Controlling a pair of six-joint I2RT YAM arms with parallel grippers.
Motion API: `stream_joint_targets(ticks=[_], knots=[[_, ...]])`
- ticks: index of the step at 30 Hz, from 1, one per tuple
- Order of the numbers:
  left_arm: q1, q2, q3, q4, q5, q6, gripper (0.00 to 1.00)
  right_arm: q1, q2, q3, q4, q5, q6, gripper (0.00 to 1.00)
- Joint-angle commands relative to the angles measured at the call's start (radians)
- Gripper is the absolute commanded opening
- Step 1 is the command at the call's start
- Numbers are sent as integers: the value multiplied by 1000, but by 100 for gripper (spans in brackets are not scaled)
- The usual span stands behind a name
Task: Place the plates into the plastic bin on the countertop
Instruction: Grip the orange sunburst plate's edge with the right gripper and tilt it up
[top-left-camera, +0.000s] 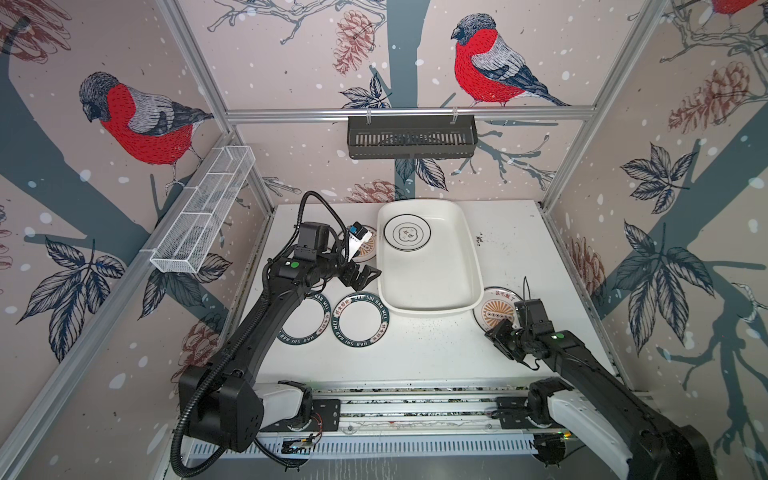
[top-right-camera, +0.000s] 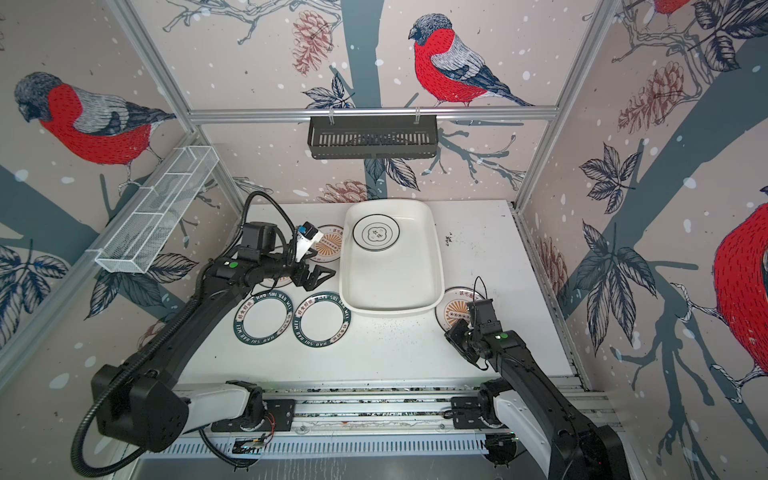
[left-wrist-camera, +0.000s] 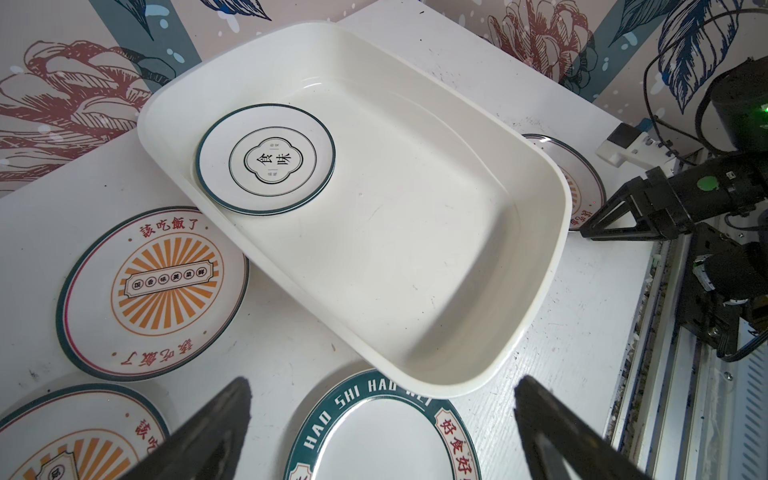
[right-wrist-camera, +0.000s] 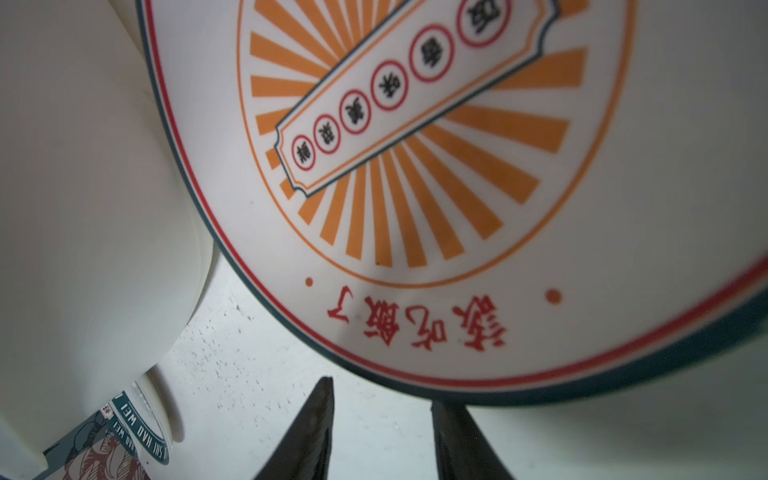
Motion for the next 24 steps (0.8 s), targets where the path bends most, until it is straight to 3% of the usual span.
stream_joint_targets(ticks=[1,15,20,24], knots=[[-2,2,5,16,-2,8,98,-38,33,22,44,28,-67,41],[-3,45,43,21,-15,-6,98,-244,222,68,287,-7,-156,40],[-3,50,52,-1,-32,12,98,-337,254,96,240,-108,-239,42],[-5,58,61,-18,-44,17,98,-422,188,70,207,-160,-280,43]])
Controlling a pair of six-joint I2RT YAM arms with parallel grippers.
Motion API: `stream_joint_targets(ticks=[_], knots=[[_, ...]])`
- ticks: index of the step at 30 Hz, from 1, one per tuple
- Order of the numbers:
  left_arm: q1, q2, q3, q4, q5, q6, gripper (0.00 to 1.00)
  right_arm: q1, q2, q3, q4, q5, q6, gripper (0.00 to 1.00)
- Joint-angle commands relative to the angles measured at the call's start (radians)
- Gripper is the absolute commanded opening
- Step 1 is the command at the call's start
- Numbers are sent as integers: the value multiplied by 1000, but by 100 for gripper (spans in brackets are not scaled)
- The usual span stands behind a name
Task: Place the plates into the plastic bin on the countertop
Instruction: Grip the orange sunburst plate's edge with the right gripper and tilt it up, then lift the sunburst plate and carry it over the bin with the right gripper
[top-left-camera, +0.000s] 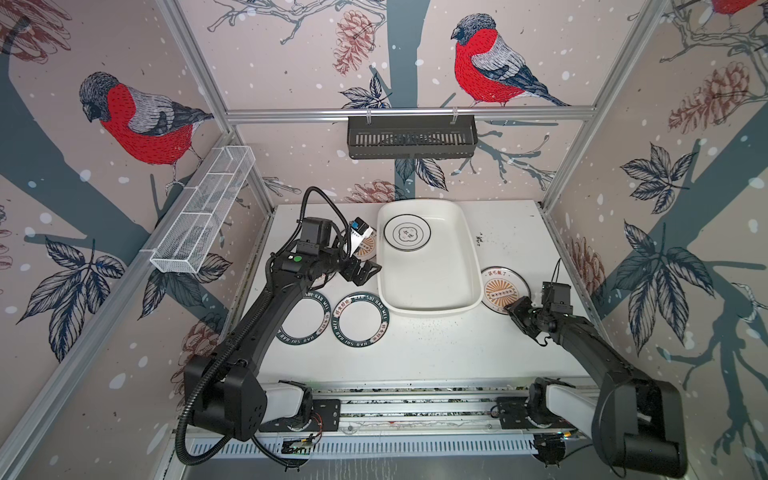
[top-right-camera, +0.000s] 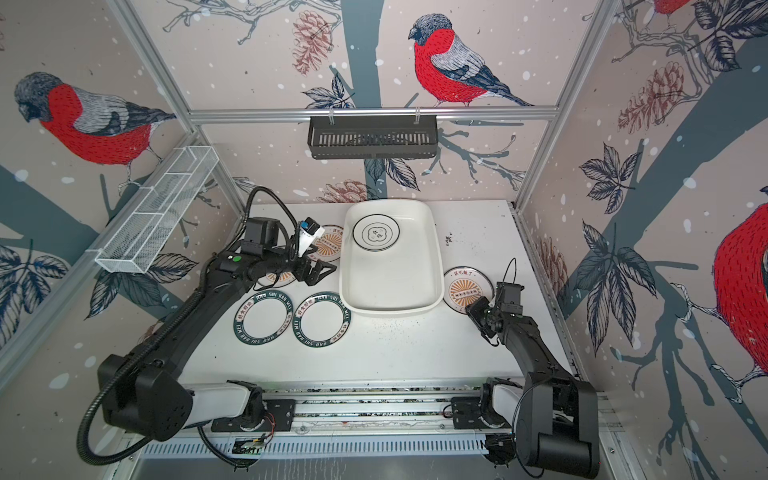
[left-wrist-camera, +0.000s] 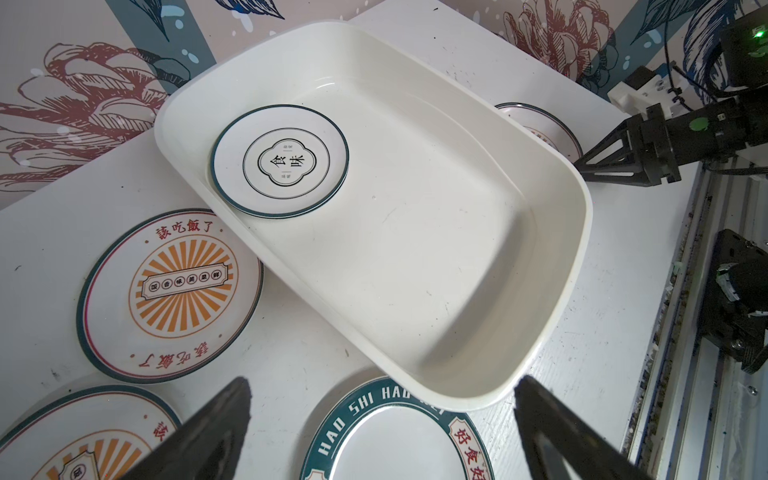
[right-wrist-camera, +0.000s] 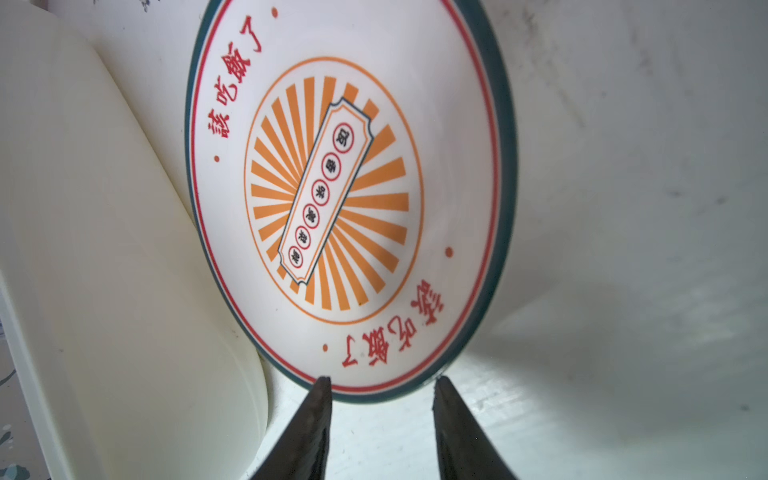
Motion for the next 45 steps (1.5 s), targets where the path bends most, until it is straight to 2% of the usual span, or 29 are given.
stream_joint_targets(ticks=[1,8,15,25,32,39,45], knots=[[-3,4,9,-14,-6,18,98,-58,-48,-20,-18,-75,-65,44],[-2,-2,17,-12,-5,11,98,-199,-42,-87,98,-243,-59,45],[-2,-22,6,2,-6,14,98,-257,68,-104,206,-306,-62,43],[-2,-19,1,21,0,5,98,-294,154,-124,344,-311,-20,37],[-2,-21,1,26,0,-1,98,-309,280,-123,450,-325,9,32],[-3,-21,1,27,-1,-4,98,-323,373,-111,492,-326,-1,23],[-2,-24,-2,27,-1,-6,98,-342,390,-110,496,-329,-17,13]])
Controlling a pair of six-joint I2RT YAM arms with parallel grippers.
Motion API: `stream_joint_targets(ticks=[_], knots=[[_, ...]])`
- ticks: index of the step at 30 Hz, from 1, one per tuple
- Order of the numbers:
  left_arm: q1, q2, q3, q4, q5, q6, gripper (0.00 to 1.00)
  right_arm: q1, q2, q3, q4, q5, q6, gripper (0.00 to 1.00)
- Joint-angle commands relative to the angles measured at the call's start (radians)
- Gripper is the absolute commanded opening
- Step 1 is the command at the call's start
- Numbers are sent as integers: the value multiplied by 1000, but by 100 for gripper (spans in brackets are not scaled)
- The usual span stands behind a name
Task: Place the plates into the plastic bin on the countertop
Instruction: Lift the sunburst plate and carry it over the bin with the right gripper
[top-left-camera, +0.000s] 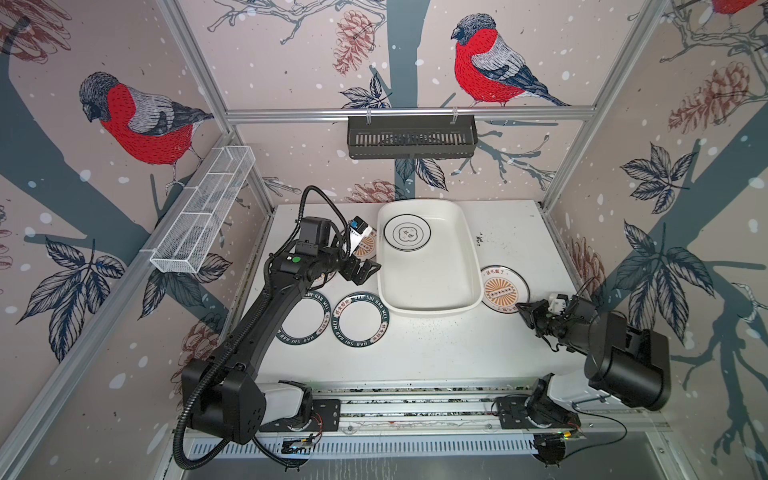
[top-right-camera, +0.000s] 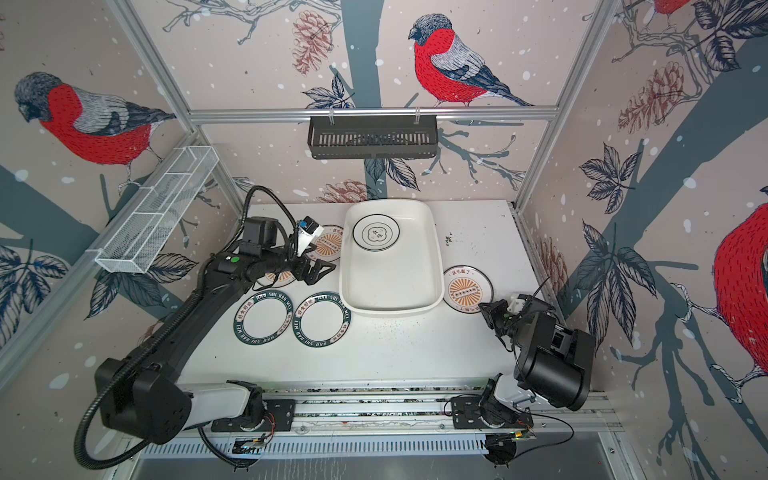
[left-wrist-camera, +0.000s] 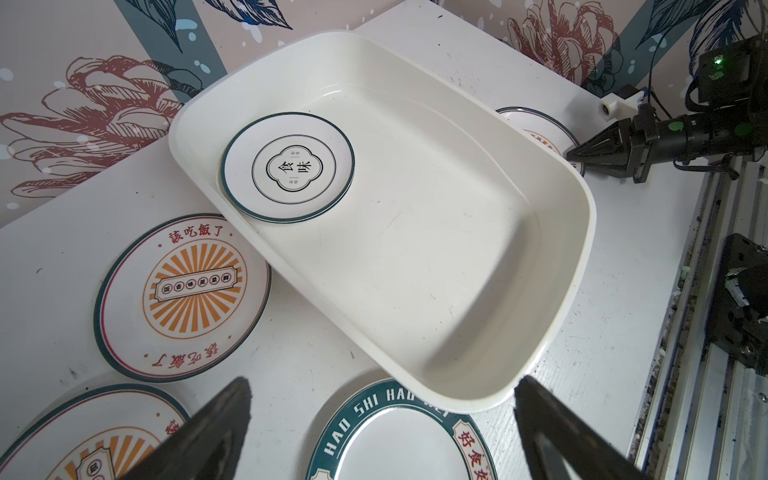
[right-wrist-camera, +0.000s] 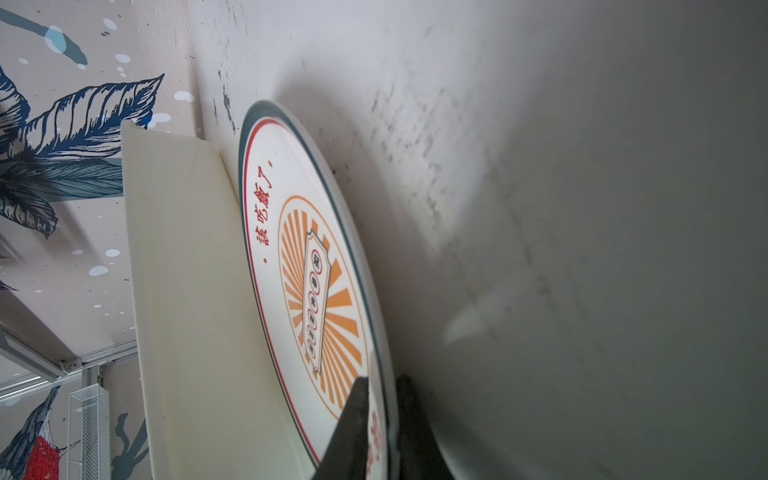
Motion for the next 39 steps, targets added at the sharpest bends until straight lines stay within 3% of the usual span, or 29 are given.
stream_joint_targets(ticks=[1,9,16,30,35,39], knots=[[0,-5,0,23,5,-3,98,-11,8,-3,-58,74,-16,12],[-1,-8,12,17,2,-3,98,-38,4,4,-60,47,-34,2],[-1,-17,15,16,-2,-5,98,-50,-98,44,-130,55,-39,2],[0,-45,3,26,-17,-15,98,-59,-322,283,-393,69,-65,1],[-2,-49,7,29,-76,-33,98,-8,-370,386,-444,98,-50,1],[-1,-49,12,26,-130,-38,98,93,-360,479,-461,136,-21,1]])
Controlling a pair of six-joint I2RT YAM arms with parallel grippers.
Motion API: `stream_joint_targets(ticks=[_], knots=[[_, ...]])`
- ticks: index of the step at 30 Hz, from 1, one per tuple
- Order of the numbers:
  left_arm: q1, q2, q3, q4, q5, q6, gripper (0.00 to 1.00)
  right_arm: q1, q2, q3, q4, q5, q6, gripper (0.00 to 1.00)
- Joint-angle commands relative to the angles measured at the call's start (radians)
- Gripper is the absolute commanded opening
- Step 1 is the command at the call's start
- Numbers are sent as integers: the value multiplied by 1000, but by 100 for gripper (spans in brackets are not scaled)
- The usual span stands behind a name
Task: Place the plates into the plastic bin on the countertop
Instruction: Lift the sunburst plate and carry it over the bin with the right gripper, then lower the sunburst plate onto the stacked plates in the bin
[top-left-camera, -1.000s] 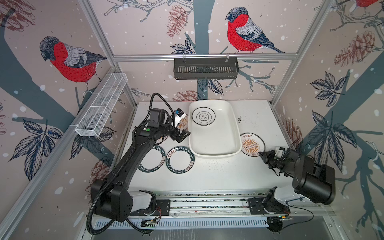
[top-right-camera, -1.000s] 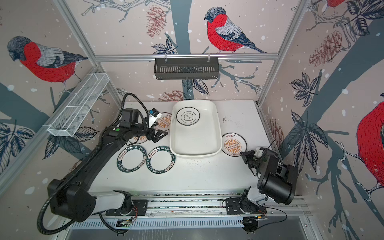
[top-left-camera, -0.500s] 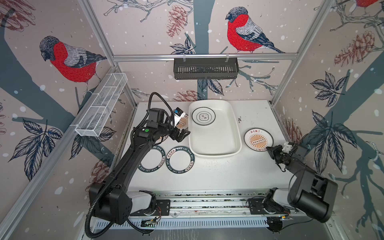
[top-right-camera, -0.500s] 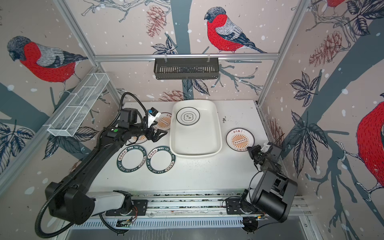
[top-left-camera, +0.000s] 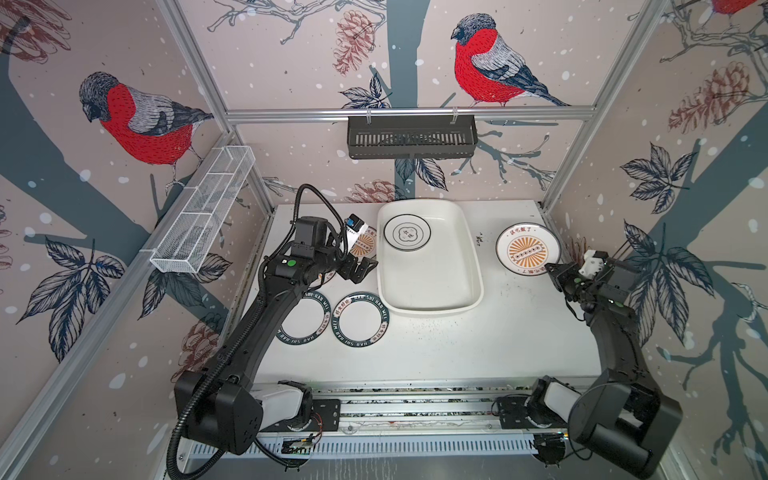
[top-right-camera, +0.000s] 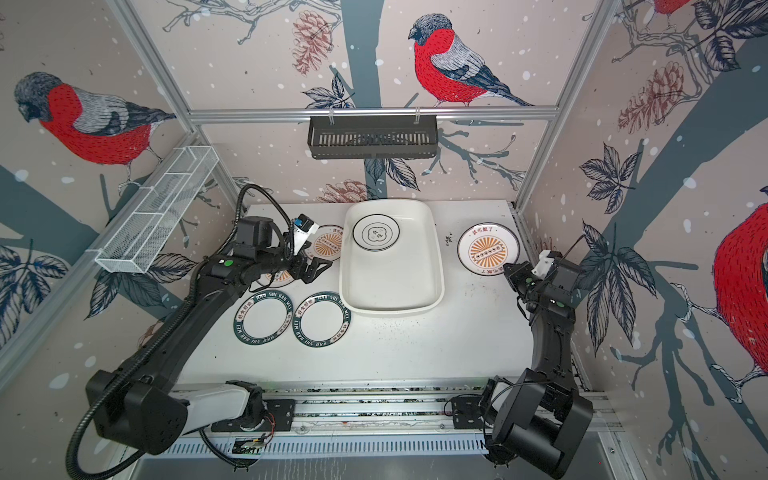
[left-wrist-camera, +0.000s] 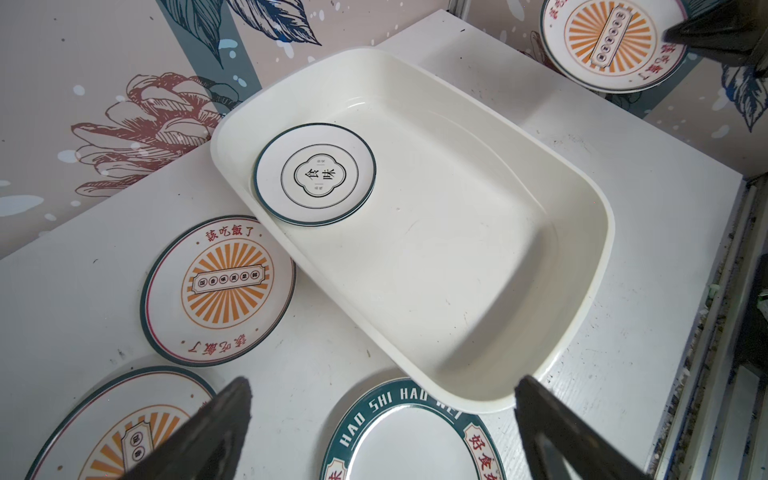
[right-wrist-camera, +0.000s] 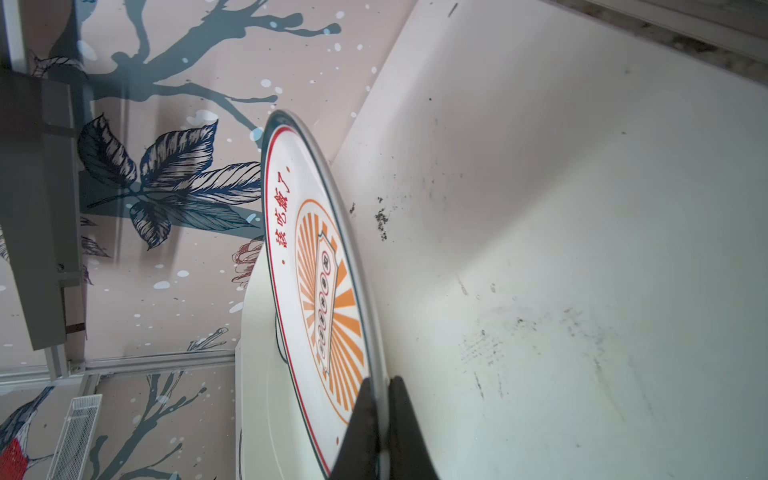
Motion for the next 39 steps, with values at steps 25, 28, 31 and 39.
stream_joint_targets(ticks=[25,28,31,39], knots=[[0,-89,-30,46,10,-8,98,789,703,569,201,319,170,1],[-1,-83,-21,43,24,-13,98,800,789,619,209,316,179,1],[-1,-79,-10,35,29,-13,98,810,853,665,220,320,190,1],[-1,-83,-17,32,41,-12,98,818,1013,818,179,312,206,2]])
